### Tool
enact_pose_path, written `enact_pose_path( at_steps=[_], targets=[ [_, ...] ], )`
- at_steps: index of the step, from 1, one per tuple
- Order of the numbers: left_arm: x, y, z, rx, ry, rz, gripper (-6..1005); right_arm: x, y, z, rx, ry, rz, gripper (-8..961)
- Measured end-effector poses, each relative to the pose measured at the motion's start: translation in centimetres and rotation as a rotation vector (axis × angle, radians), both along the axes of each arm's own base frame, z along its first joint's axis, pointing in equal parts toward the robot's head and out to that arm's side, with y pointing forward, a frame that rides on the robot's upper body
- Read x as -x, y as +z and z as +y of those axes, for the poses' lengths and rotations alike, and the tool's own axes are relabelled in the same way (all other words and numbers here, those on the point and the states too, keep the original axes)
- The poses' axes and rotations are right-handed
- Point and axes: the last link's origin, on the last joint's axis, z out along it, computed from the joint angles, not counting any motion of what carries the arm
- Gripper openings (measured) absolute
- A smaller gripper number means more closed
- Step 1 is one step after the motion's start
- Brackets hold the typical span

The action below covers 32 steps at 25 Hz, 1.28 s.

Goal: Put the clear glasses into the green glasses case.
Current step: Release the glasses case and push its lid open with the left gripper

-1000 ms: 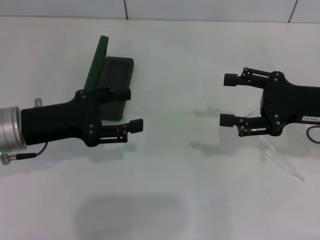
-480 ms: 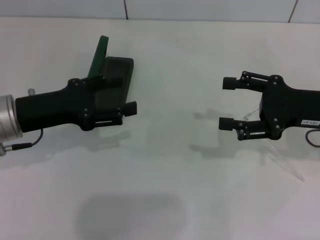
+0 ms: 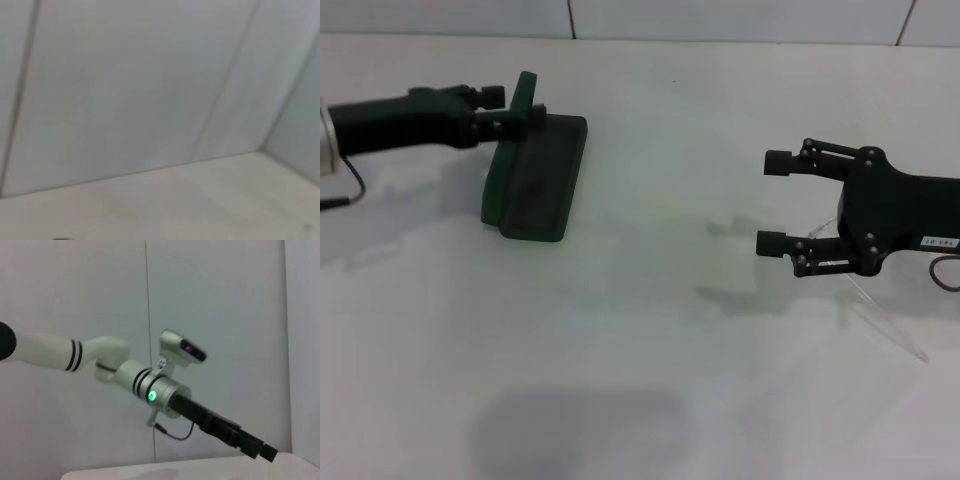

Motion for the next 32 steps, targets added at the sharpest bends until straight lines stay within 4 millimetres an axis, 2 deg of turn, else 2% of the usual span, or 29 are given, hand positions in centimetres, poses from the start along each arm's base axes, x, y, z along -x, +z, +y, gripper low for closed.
enact_pose_path(
  at_steps=[3,6,15,20,32],
  targets=[
    [-0.6,0.5,0.8,0.014,0.035,0.061,801,0.0,0.0,0.0,-0.003,0.001,-0.001,867],
    [-1.3,0.4,2.6,0.016,0.128,0.178,793,-0.1,0.0,0.0,-0.008,-0.001,-0.003,867],
    [-1.7,-3.0,4.8,-0.026,0.203,0.366,769,0.0,-0.3,-0.1,-0.006,0.002,-0.002,866],
    [-1.7,-4.3,5.1,-0.022,0.205,0.424,756,-0.2,-0.3,-0.2,-0.005,-0.003,-0.004,866],
    [-1.1,-5.0,5.3,-0.043,0.229,0.479,724,-0.1,-0.3,0.3,-0.008,0.004,-0.035,865]
  ],
)
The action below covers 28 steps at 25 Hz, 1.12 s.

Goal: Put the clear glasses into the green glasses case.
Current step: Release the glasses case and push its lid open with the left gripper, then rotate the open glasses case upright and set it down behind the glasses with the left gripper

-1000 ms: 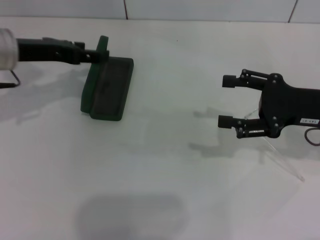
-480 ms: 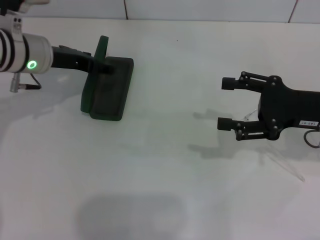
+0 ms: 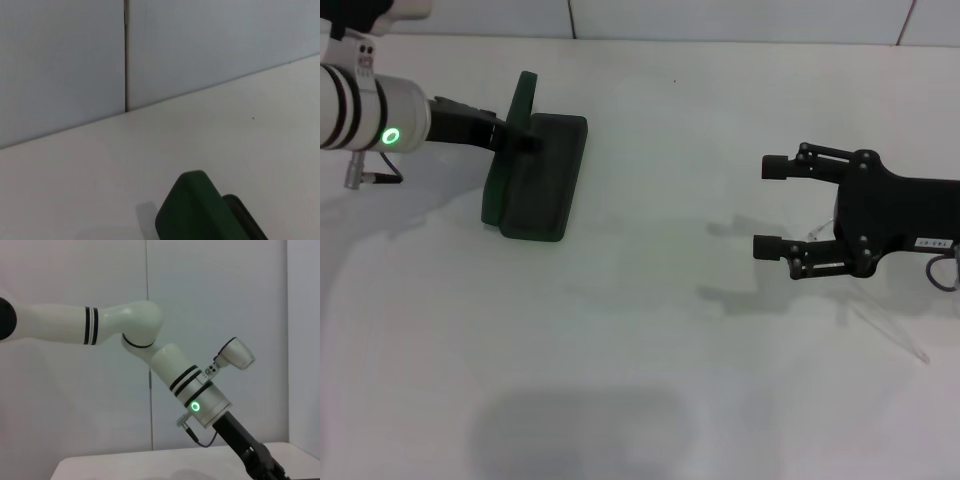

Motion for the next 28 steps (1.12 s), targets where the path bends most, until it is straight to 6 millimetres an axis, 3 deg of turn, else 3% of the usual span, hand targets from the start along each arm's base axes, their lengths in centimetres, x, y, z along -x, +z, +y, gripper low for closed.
enact_pose_path(
  at_steps=[8,14,17,28],
  targets=[
    [0.1,-0.3,-0.1,0.020,-0.017,0.042,703,0.0,0.0,0.0,-0.002,0.001,0.001,865],
    [0.0,-0.4,-0.2,0.029,-0.034,0.057,481,-0.1,0.0,-0.2,-0.001,-0.005,0.005,865],
    [-0.1,-0.5,-0.2,0.037,-0.052,0.064,418,-0.2,0.0,-0.3,-0.004,-0.009,0.008,865],
    [-1.8,-0.3,-0.8,0.048,-0.139,0.112,405,-0.7,0.2,-0.7,-0.012,-0.023,0.025,864]
  ],
)
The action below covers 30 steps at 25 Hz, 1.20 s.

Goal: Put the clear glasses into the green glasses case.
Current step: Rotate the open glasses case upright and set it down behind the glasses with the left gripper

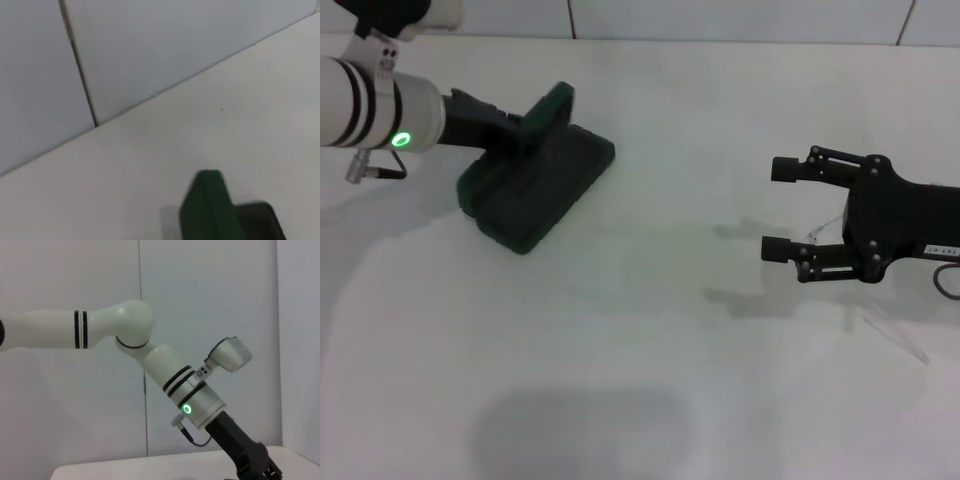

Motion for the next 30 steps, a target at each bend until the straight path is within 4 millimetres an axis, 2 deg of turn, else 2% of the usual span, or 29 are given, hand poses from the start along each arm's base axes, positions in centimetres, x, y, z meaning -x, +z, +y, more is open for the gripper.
enact_pose_path(
  at_steps=[5,10,18,25,30],
  targets=[
    [-1.0,0.5,-0.2,0.015,-0.030,0.001,348,0.0,-0.2,-0.1,0.000,0.000,0.005,864],
    [-1.9,-0.1,-0.6,0.063,-0.071,0.027,205,0.0,-0.3,-0.2,0.000,-0.001,0.007,864],
    [-4.7,-1.3,-1.2,0.111,-0.219,0.079,205,-0.5,-0.5,-1.2,-0.011,0.010,0.017,863],
    [-8.0,-3.6,-2.6,0.194,-0.398,0.147,205,-1.7,-0.3,-3.1,0.002,0.028,0.024,863],
    [-9.1,-5.5,-3.8,0.268,-0.508,0.205,205,-3.1,-0.3,-4.5,-0.001,0.032,-0.001,863]
  ],
)
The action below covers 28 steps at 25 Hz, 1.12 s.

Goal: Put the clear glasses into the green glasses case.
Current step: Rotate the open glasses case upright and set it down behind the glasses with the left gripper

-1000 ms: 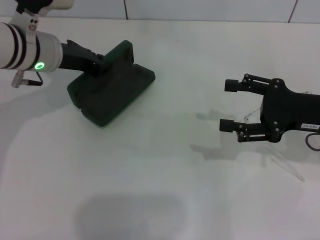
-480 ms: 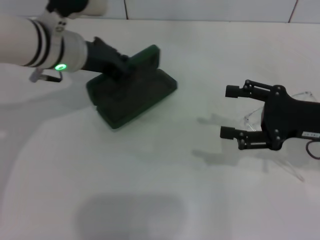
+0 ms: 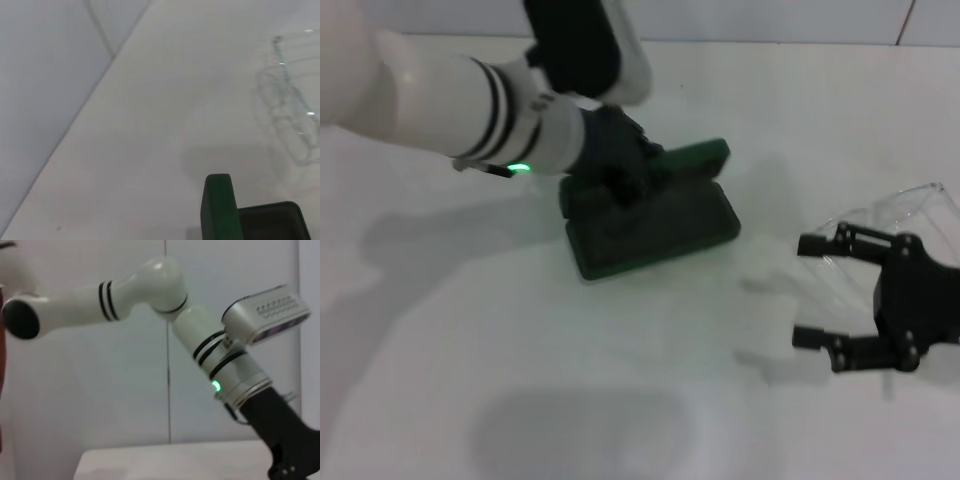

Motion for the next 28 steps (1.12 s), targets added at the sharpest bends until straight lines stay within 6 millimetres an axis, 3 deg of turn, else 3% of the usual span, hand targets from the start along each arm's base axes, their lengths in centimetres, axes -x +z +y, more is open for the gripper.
enact_pose_path(
  at_steps=[13,28],
  targets=[
    [-4.3,-3.2,-1.4,0.137,-0.207,0.085,206,-0.6,-1.0,-1.2,0.049,0.022,-0.046,862],
    [-4.2,-4.3,-1.5,0.200,-0.192,0.095,206,-0.9,-0.9,-1.2,0.049,0.031,-0.064,861]
  ],
)
